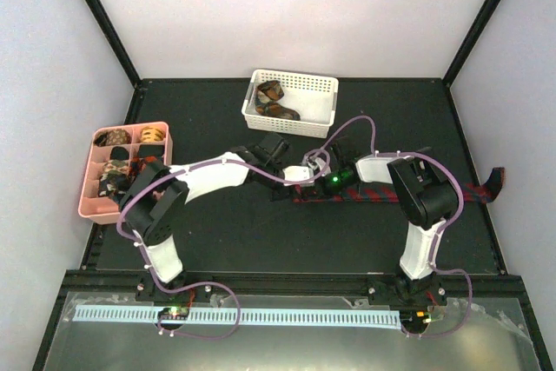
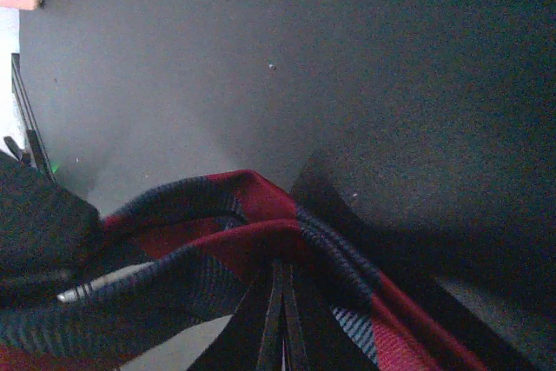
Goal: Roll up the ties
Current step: Pick up the tie from the center of the board, then roll the tie at the center of the board.
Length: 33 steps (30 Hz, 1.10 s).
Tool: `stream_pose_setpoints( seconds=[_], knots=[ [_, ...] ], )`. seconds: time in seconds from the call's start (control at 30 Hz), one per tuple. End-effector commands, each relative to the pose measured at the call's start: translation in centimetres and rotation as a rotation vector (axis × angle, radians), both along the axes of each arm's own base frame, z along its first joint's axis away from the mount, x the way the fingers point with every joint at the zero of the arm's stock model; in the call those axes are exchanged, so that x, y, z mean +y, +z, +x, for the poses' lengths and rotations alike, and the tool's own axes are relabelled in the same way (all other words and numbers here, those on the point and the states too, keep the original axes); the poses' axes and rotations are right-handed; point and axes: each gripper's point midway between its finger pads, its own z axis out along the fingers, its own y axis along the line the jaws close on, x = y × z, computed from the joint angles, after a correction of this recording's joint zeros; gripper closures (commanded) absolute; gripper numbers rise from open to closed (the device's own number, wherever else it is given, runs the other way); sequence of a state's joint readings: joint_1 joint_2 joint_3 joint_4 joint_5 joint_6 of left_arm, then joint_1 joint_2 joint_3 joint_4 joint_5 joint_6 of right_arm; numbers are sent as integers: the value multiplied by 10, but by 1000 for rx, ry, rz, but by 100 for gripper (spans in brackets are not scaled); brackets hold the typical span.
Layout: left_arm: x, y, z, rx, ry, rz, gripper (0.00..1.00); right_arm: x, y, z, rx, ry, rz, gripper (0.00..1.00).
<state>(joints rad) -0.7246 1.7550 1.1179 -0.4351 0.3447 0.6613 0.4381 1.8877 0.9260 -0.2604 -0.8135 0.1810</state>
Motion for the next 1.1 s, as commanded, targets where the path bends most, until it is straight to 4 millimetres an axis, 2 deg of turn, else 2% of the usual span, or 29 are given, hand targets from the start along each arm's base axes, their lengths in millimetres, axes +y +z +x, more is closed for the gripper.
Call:
stream_pose_setpoints(
  seconds=[0.0, 0.13, 0.23, 0.37, 0.5, 0.6, 0.77, 0.97, 1.07],
  knots=[
    [-25, 3, -1, 65, -13, -77, 63, -2, -2, -1, -6, 9, -28, 98],
    [-32, -5, 3, 71, -9, -96, 64, -3, 21, 4, -49, 8, 11, 94],
    [-33, -11, 5, 79, 1, -92, 64, -15, 35, 7, -72, -13, 25, 89],
    [-33, -13, 3, 87, 0, -97, 64, -26, 47, -1, -77, 0, 42, 82],
    [-36, -15, 5, 95, 9, -101, 64, -24, 57, -6, -74, -1, 103, 73],
    [-39, -18, 4, 109, 12, -103, 64, -19, 54, -6, -30, -13, 136, 68],
    [-42, -23, 1, 124, 10, -94, 64, -13, 48, -2, 19, -34, 164, 66],
    [-47, -24, 2, 130, 11, -90, 64, -10, 42, 5, 12, -45, 141, 68],
    [-49, -25, 2, 136, 11, -92, 64, -10, 35, 4, 21, -46, 123, 73]
  ],
)
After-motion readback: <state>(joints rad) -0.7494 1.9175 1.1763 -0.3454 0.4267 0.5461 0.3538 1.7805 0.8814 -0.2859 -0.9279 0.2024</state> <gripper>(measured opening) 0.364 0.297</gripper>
